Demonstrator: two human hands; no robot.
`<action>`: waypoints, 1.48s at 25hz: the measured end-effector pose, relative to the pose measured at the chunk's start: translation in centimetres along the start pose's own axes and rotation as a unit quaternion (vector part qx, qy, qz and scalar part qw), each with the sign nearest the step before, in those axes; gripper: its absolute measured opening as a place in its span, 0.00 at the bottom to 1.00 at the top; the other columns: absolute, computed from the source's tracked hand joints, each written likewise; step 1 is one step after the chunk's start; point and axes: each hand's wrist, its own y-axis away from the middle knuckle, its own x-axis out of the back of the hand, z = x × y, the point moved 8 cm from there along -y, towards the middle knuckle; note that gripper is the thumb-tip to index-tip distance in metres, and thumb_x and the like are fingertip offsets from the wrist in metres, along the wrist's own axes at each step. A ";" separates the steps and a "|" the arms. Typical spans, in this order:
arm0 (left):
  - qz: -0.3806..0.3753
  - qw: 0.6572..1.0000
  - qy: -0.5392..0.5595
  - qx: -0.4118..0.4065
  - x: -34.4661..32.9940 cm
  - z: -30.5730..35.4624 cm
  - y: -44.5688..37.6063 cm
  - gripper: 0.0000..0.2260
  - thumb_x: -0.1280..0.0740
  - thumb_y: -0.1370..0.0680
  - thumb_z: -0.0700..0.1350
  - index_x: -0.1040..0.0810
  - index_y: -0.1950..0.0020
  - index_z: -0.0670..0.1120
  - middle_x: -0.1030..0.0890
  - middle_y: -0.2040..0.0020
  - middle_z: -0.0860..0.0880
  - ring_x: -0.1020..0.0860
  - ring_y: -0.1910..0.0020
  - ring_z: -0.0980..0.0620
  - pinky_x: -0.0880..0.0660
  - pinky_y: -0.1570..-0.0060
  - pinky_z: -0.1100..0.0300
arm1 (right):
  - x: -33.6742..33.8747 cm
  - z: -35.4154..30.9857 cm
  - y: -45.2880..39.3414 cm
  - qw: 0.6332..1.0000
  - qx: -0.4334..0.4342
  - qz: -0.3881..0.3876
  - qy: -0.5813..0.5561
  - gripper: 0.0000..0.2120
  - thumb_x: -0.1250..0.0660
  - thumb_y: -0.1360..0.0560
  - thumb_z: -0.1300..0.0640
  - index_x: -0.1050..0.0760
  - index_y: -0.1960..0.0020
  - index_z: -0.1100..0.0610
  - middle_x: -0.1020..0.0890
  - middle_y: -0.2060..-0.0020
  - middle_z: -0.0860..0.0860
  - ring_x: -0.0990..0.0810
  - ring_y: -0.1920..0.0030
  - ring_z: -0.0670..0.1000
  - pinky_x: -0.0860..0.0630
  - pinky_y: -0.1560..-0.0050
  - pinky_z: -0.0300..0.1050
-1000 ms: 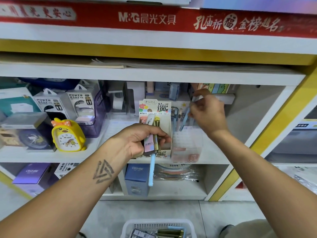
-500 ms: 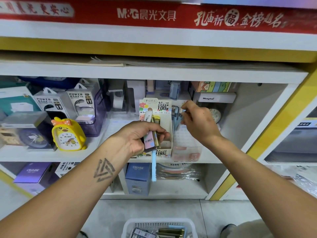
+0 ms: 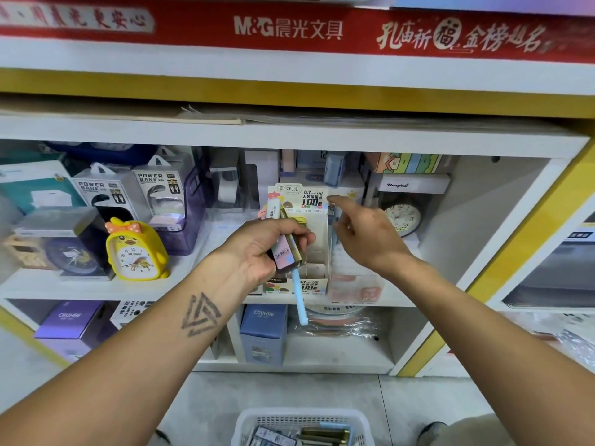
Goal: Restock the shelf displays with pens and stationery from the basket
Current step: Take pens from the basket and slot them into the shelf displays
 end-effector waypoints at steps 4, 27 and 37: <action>0.027 0.995 0.087 -0.048 0.7 1.3 0.0 0.07 0.32 0.28 0.29 0.24 0.52 0.36 0.19 0.66 0.39 0.20 0.73 0.50 0.23 0.73 0.62 | -3.1 -3.1 2.0 0.866 -0.127 -0.234 -0.424 0.17 0.30 0.28 0.65 0.26 0.41 0.59 0.13 0.57 0.60 0.22 0.69 0.52 0.35 0.73 0.41; -0.003 0.999 0.019 0.026 -0.5 -1.1 0.3 0.05 0.26 0.27 0.42 0.21 0.57 0.42 0.20 0.68 0.44 0.21 0.74 0.48 0.21 0.70 0.59 | 4.8 2.6 0.2 0.984 -0.051 0.098 -0.142 0.10 0.32 0.20 0.58 0.26 0.40 0.50 0.17 0.59 0.53 0.15 0.61 0.49 0.16 0.54 0.53; -0.026 0.997 0.006 0.066 -0.4 -1.7 0.2 0.10 0.30 0.24 0.40 0.21 0.44 0.41 0.17 0.60 0.40 0.18 0.67 0.44 0.20 0.67 0.54 | 2.0 1.7 0.0 0.994 0.008 0.082 -0.075 0.02 0.37 0.18 0.59 0.29 0.46 0.54 0.17 0.60 0.50 0.18 0.62 0.36 0.17 0.58 0.48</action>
